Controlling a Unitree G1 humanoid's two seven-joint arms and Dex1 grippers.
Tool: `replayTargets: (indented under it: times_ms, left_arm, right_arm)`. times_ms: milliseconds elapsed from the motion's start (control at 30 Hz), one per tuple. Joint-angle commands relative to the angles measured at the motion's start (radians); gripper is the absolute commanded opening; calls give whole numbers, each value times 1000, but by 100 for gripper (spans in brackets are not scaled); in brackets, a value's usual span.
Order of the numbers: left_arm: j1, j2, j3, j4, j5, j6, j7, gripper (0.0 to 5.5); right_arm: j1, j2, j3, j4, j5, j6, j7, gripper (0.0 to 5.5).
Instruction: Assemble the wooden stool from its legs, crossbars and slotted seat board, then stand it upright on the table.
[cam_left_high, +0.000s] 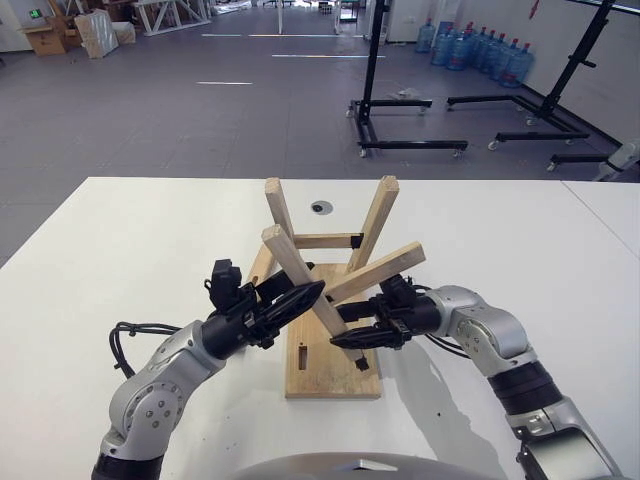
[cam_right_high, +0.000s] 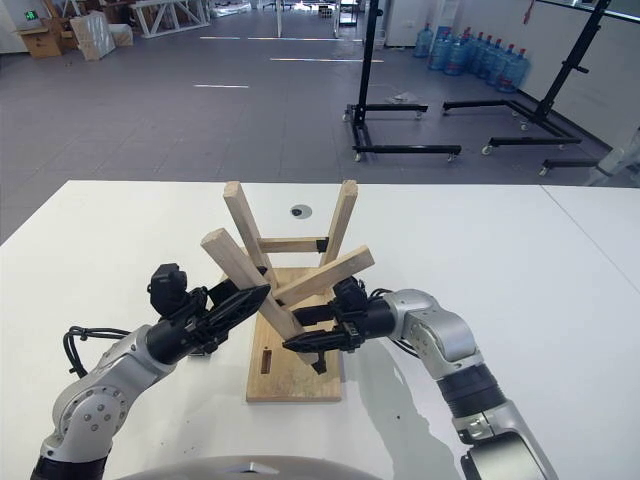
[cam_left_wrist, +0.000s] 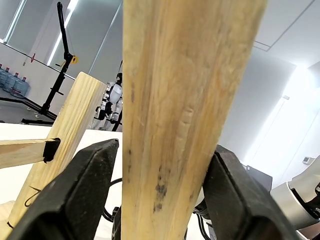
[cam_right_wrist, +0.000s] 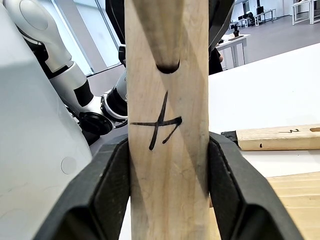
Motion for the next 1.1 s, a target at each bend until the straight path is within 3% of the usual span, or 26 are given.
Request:
replayTargets:
  times_ms: [33,433,567,1067,1100]
  left_arm:
    - [2,-1,-9,-4,8,-1,-6,278]
    - [5,13,-21,6,47,-2,-27,260]
    - [3,16,-33,11,65,-5,-35,215]
    - [-27,-18,19,64,121,-133,-72,211]
    - [-33,-16,27,68,114,-136,-81,210]
  right_arm:
    - [-15,-10,11,10,-24,-31,27,203]
    - [-38,-30,16,40,-56,-48,70,203]
    - [-40,-32,17,45,-64,-48,73,203]
    - [-58,29,-12,108,-106,-85,-37,203]
    - [-62,25,-9,128,-118,-89,-40,241]
